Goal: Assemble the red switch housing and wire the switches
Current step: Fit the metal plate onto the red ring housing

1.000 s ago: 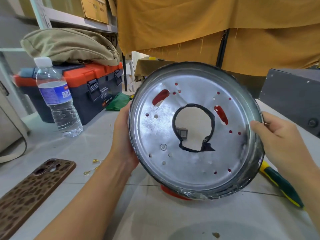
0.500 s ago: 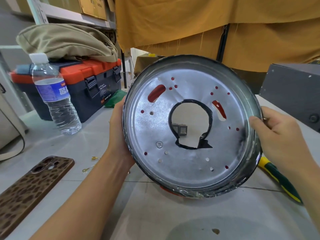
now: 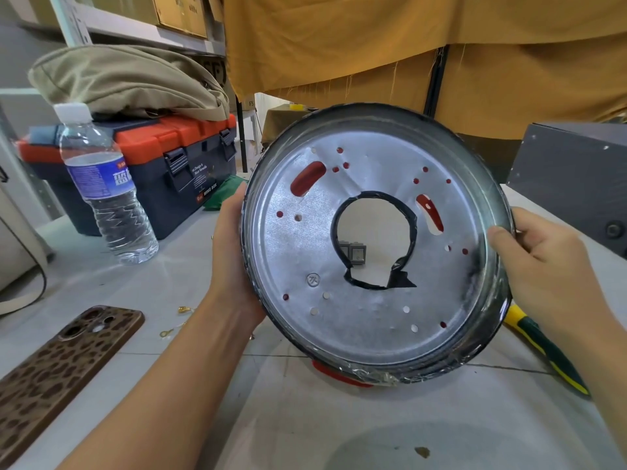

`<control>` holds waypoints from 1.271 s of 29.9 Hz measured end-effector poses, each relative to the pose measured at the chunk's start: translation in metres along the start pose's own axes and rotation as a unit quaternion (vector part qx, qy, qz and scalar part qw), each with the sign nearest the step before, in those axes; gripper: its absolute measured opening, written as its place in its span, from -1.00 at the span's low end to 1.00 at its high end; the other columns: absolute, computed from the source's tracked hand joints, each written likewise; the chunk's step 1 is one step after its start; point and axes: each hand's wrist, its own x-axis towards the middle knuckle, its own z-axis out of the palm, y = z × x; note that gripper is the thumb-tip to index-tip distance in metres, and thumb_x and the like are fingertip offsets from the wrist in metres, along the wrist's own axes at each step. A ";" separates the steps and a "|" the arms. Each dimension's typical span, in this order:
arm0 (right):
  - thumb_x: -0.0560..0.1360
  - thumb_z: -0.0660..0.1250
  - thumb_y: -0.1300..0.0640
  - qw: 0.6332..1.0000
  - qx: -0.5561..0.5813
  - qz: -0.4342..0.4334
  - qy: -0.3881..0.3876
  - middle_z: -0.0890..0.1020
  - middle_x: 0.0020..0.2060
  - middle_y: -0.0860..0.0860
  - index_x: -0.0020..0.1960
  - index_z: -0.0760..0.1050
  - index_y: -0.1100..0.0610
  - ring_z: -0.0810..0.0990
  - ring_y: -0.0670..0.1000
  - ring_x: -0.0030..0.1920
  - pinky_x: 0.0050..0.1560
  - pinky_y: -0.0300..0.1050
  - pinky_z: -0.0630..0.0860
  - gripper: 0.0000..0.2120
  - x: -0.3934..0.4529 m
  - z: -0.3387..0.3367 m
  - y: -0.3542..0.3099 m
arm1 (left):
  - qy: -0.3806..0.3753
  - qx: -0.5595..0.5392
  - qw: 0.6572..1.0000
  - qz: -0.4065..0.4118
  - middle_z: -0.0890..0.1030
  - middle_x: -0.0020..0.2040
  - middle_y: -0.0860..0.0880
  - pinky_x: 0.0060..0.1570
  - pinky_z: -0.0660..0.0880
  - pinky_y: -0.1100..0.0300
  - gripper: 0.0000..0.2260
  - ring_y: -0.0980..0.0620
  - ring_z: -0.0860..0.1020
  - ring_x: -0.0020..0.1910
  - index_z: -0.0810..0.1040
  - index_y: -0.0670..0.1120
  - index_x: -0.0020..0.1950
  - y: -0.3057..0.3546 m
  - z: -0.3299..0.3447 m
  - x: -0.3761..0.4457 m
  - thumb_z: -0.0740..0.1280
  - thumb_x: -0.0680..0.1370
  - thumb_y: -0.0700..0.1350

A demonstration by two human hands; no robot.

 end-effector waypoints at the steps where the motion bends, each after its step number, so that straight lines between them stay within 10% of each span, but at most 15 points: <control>1: 0.56 0.18 0.23 1.000 -0.004 -0.002 0.002 0.50 -0.42 0.23 -0.24 0.50 0.17 0.44 0.28 -0.35 -0.35 0.02 0.41 -0.77 0.000 0.000 0.000 | -0.024 0.007 1.000 -0.003 0.68 -0.31 0.12 -0.31 0.55 0.31 -0.45 0.17 0.65 -0.31 0.69 0.07 -0.32 0.002 0.002 0.000 -0.02 0.63 0.10; 16: 0.50 0.20 0.28 0.998 -0.050 0.004 0.022 0.35 -0.53 0.19 -0.35 0.36 0.26 0.24 0.11 -0.44 -0.41 -0.09 0.19 -0.75 -0.001 0.001 -0.005 | -0.066 0.012 0.998 -0.008 0.65 0.14 -0.06 -0.05 0.58 0.06 -0.45 -0.06 0.61 0.14 0.65 0.02 0.13 0.007 0.007 -0.003 0.14 0.40 0.34; 31: 0.49 0.23 0.29 0.998 -0.052 -0.001 0.035 0.50 -0.32 0.10 -0.23 0.51 0.21 0.40 0.06 -0.29 -0.34 -0.28 0.33 -0.85 -0.002 0.001 -0.006 | -0.075 0.010 0.997 -0.003 0.71 -0.12 0.05 -0.19 0.58 0.22 -0.48 0.10 0.67 -0.12 0.71 0.06 -0.11 0.006 0.009 -0.004 -0.03 0.59 0.18; 38: 0.46 0.22 0.30 0.999 -0.033 0.038 0.007 0.46 -0.42 0.32 -0.28 0.47 0.34 0.37 0.30 -0.38 -0.37 0.06 0.38 -0.82 -0.003 0.001 -0.006 | -0.037 0.029 0.999 -0.020 0.71 -0.08 0.01 -0.20 0.58 0.19 -0.54 0.06 0.67 -0.10 0.70 0.04 -0.08 0.003 0.005 -0.002 0.05 0.56 0.20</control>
